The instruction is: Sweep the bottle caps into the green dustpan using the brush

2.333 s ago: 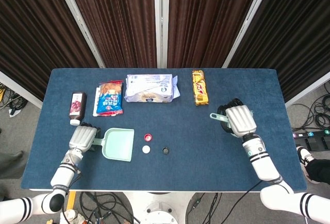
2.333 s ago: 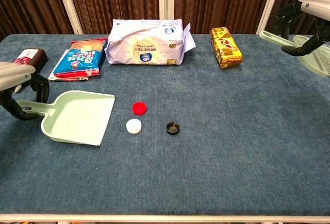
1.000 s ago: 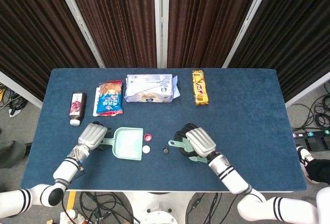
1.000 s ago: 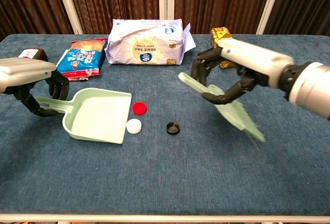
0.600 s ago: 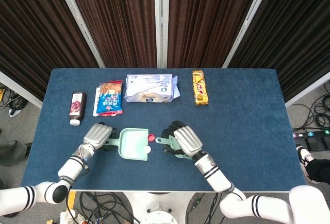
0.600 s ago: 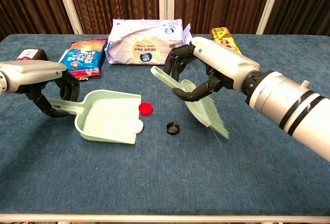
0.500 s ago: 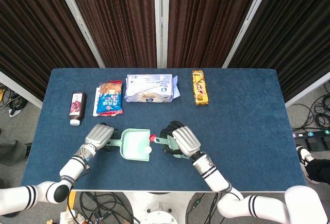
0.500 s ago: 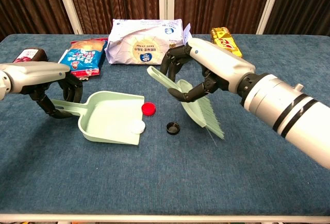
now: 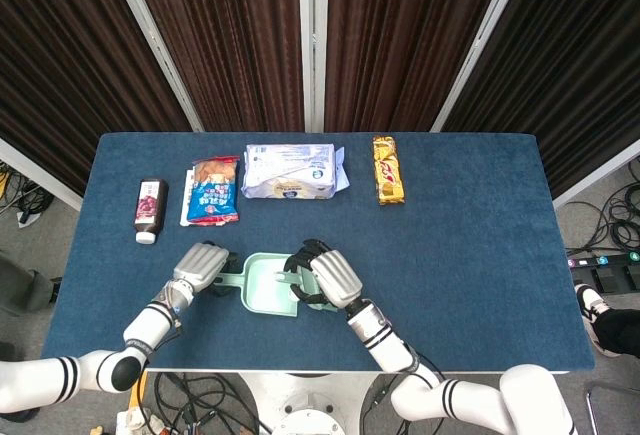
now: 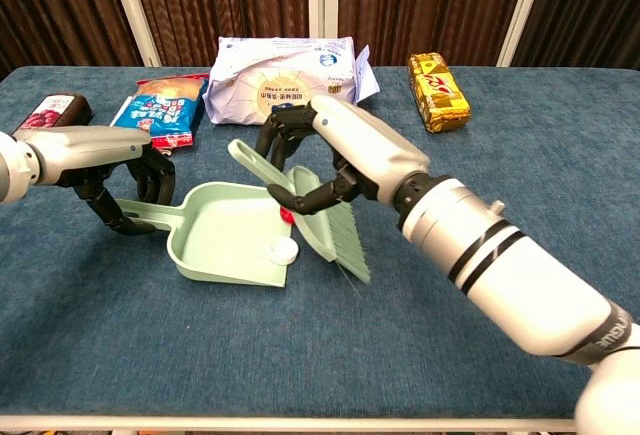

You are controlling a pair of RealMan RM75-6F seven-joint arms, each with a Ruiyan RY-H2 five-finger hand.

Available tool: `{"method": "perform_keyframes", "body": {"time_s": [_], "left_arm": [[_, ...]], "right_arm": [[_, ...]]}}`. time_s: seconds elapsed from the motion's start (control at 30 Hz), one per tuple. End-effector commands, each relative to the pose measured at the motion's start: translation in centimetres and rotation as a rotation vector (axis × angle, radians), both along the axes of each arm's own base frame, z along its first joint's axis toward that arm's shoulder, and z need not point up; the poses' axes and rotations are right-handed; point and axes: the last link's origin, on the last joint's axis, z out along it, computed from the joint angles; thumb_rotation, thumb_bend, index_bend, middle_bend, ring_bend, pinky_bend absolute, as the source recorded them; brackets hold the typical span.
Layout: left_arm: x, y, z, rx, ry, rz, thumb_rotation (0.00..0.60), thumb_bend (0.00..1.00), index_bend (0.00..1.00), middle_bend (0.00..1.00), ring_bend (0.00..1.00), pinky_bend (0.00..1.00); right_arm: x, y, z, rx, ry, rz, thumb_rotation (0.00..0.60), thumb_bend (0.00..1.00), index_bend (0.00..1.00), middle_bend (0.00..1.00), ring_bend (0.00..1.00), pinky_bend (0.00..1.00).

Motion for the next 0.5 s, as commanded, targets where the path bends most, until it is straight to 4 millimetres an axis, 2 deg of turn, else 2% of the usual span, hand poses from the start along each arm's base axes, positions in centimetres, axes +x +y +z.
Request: {"method": "perform_keyframes", "body": {"time_s": [0.03, 0.23, 0.5], "left_arm": [[0.2, 0.0, -0.1, 0.001, -0.006, 0.001, 0.6, 0.35, 0.59, 0.56, 0.39, 0.25], [0.9, 0.0, -0.6, 0.0, -0.017, -0.006, 0.6, 0.35, 0.59, 0.56, 0.39, 0.25], [2.0, -0.2, -1.4, -0.006, -0.058, -0.003, 0.6, 0.36, 0.59, 0.57, 0.39, 0.25]], "right_arm": [[1.3, -0.2, -0.9, 0.009, -0.032, 0.009, 0.6, 0.59, 0.78, 0.66, 0.33, 0.2], [2.2, -0.7, -1.3, -0.002, -0.072, 0.016, 0.6, 0.6, 0.78, 0.66, 0.33, 0.2], [2.3, -0.8, -1.5, 0.016, -0.11, 0.009, 0.6, 0.63, 0.78, 0.66, 0.33, 0.2]]}}
